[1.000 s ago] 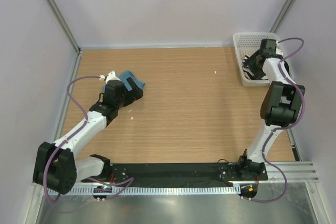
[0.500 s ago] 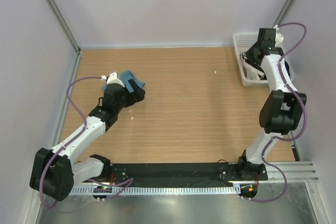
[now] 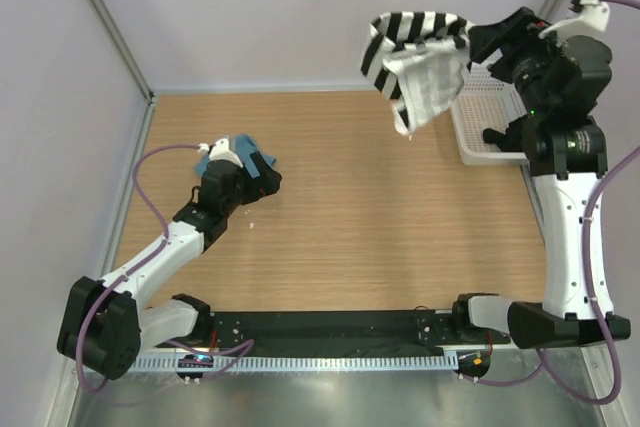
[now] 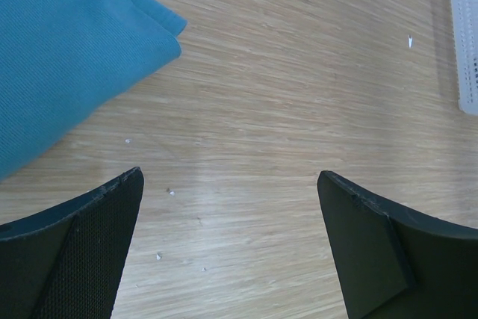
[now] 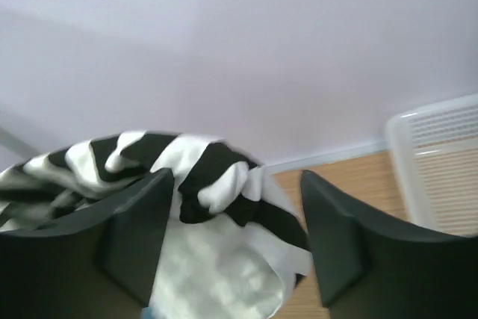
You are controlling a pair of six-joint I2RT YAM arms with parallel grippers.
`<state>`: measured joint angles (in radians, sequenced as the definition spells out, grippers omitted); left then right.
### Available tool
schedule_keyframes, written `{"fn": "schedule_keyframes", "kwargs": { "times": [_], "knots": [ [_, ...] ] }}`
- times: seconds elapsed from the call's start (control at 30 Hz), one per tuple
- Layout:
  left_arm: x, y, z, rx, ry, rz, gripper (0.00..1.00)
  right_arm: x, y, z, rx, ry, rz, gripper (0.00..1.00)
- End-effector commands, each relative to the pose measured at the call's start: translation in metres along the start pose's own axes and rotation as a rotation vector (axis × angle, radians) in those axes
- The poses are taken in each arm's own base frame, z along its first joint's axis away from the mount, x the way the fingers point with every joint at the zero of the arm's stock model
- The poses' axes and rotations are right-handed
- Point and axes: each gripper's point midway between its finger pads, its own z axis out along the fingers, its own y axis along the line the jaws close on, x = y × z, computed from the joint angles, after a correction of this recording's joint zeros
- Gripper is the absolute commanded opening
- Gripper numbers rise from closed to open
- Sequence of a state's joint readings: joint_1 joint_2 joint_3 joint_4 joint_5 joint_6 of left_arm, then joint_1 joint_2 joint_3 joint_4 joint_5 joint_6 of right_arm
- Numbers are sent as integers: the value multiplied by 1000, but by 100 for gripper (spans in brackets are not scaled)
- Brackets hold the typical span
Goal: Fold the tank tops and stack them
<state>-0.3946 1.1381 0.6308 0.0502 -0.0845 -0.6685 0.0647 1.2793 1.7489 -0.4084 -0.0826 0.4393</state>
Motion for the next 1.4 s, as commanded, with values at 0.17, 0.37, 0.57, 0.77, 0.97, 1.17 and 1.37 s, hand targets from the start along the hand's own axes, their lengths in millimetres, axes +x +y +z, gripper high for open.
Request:
{"fn": "schedule_keyframes", "kwargs": {
  "times": [0.17, 0.37, 0.57, 0.77, 0.97, 1.17, 1.37],
  "knots": [
    [-10, -8, 0, 32, -47, 26, 100, 154, -99, -7, 246, 453, 91, 76],
    [-9, -12, 1, 42, -42, 31, 100, 248, -98, -51, 239, 732, 41, 52],
    [-4, -20, 3, 61, -25, 54, 100, 302, -130, -88, 376, 817, 24, 60],
    [1, -30, 5, 83, -9, 78, 100, 332, -185, -113, 613, 759, 20, 56],
    [5, -33, 4, 88, -3, 86, 100, 348, -227, -121, 673, 689, 196, 56],
    [8, -40, 6, 104, 10, 96, 100, 378, -225, -108, 617, 721, 321, 62],
    [8, -39, 6, 99, 8, 102, 100, 397, -231, -87, 610, 708, 401, 54]
  ]
}}
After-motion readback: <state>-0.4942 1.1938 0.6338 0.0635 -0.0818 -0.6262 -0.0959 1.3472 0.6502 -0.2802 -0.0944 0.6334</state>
